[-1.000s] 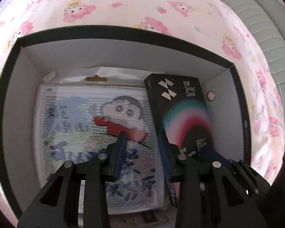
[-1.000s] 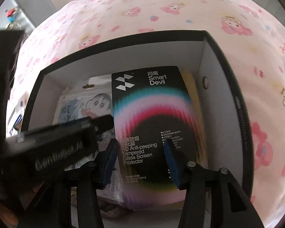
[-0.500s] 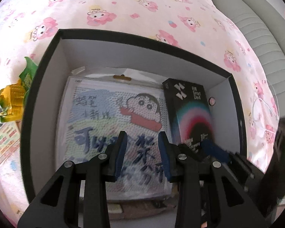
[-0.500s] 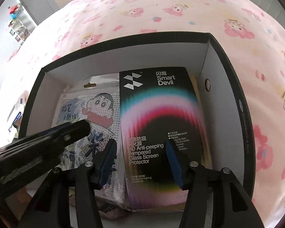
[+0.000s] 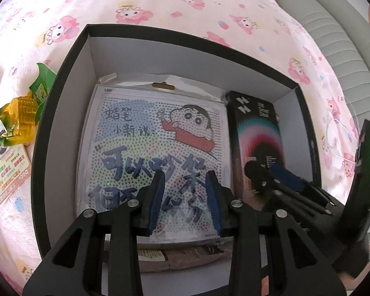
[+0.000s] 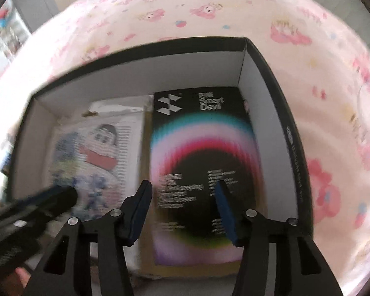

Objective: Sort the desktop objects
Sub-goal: 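Open the left tool and release the box upright against the wall, then withdraw the left tool from the shoebox and move toward the wipes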

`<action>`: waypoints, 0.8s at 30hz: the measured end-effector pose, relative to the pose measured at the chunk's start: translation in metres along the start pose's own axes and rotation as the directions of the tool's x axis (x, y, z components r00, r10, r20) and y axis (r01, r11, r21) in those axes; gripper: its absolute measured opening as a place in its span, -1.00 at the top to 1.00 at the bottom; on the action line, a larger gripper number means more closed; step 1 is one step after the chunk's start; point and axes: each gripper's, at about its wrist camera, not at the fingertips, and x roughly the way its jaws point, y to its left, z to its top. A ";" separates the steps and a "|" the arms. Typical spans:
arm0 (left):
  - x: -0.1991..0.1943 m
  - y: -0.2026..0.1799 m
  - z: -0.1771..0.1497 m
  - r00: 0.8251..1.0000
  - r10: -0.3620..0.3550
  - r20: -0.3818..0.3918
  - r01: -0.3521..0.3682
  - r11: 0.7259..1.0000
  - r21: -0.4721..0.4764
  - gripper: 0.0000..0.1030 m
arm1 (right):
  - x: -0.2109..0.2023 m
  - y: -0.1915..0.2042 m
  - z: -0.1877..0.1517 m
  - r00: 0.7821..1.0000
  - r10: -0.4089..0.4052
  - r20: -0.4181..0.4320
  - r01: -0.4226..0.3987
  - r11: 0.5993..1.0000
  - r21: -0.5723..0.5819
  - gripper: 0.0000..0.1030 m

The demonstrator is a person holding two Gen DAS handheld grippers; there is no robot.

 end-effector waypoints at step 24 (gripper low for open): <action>-0.131 0.032 -0.120 0.965 0.018 0.261 -0.066 0.982 0.177 0.30 | -0.089 0.060 -0.102 0.944 0.134 0.302 -0.067 0.973 -0.221 0.04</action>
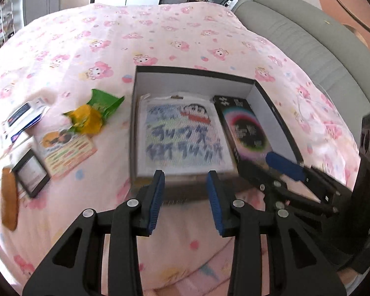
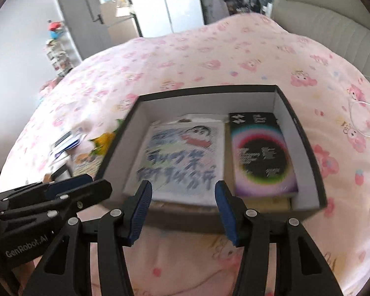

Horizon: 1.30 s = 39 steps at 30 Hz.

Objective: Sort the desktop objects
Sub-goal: 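Withdraw the left tool from the shoebox and move toward the wipes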

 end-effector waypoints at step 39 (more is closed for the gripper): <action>-0.080 0.182 -0.078 0.991 0.074 0.113 -0.053 0.982 -0.180 0.20 | 0.040 0.196 -0.030 0.977 0.202 -0.071 -0.213 0.951 -0.224 0.05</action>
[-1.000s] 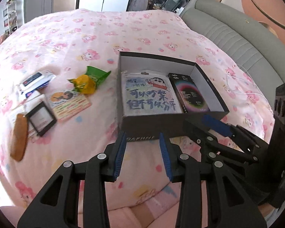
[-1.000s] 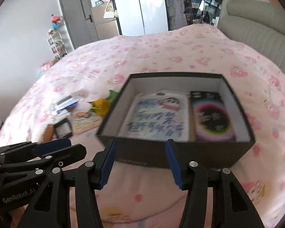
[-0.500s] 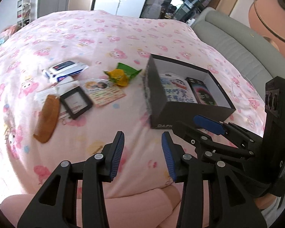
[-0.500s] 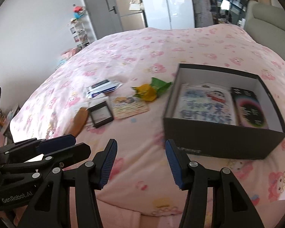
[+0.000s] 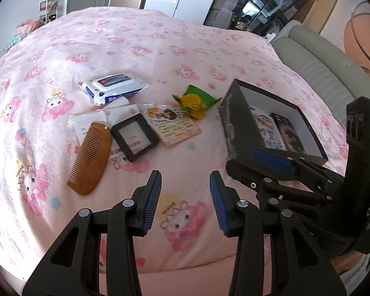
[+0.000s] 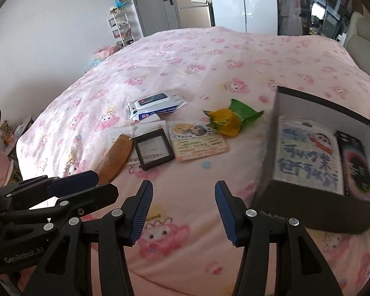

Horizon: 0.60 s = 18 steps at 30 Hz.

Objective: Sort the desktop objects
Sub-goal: 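Withdraw the left tool from the shoebox and move toward the wipes, then reach the left tool down to the white alcohol wipes pack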

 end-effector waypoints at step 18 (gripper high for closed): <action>0.061 0.127 0.030 0.976 0.151 -0.155 -0.200 0.907 -0.371 0.21 | 0.091 0.008 0.019 0.985 0.059 -0.162 -0.052 0.997 0.050 0.05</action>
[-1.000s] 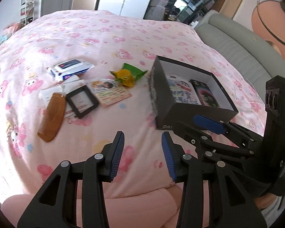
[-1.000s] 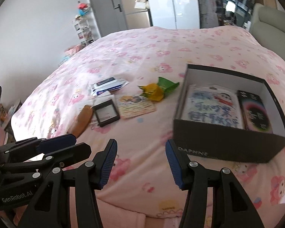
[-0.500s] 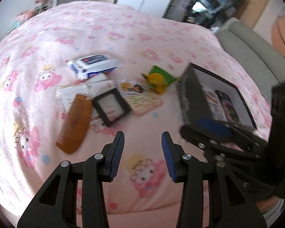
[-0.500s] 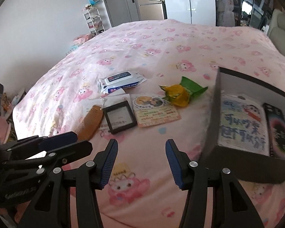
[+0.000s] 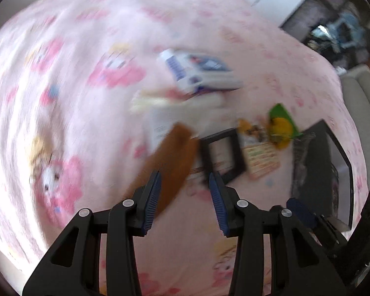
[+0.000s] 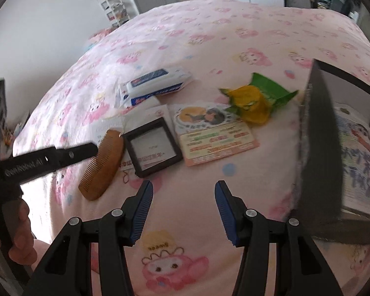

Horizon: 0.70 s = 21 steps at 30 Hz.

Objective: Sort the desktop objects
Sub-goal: 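Reach the left tool down to the white alcohol wipes pack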

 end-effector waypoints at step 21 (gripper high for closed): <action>0.042 0.033 -0.013 0.956 -0.231 -0.179 0.190 0.956 -0.223 0.10 | 0.054 0.046 -0.013 0.986 0.110 -0.127 -0.109 0.994 0.013 0.05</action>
